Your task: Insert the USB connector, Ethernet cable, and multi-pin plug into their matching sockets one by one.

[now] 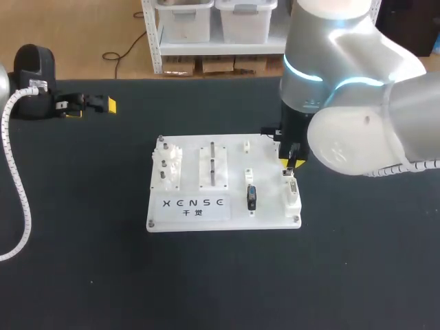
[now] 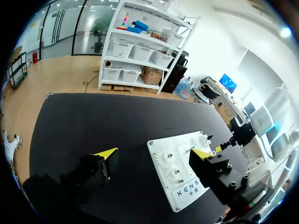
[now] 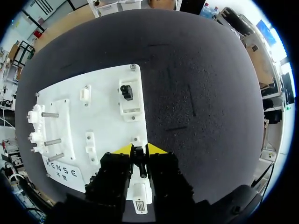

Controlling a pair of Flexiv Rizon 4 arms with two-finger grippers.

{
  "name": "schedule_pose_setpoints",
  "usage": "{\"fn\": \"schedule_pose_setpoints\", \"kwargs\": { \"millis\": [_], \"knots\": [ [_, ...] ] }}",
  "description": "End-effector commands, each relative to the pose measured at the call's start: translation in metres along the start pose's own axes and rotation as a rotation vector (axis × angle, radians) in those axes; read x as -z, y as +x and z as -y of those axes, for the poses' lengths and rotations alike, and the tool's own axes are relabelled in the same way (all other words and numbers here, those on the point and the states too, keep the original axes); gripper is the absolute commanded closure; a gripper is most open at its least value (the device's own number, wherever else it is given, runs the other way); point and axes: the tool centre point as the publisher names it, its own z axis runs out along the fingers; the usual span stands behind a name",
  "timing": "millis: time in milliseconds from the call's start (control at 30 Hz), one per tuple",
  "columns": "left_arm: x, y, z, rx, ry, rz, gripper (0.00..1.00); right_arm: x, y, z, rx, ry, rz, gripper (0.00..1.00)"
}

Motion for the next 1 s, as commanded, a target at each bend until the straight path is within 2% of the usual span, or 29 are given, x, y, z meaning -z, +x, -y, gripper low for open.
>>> {"fn": "schedule_pose_setpoints", "kwargs": {
  "millis": [33, 1000],
  "knots": [
    [0.0, 0.0, 0.0, 0.0, 0.0, 0.0, 0.0, -0.009, -0.003, 0.003, 0.001, 0.008, -0.005, 1.0],
    [0.0, 0.0, 0.0, 0.0, 0.0, 0.0, 0.0, -0.003, 0.003, -0.008, 0.075, 0.029, 0.04, 1.0]
  ]
}}
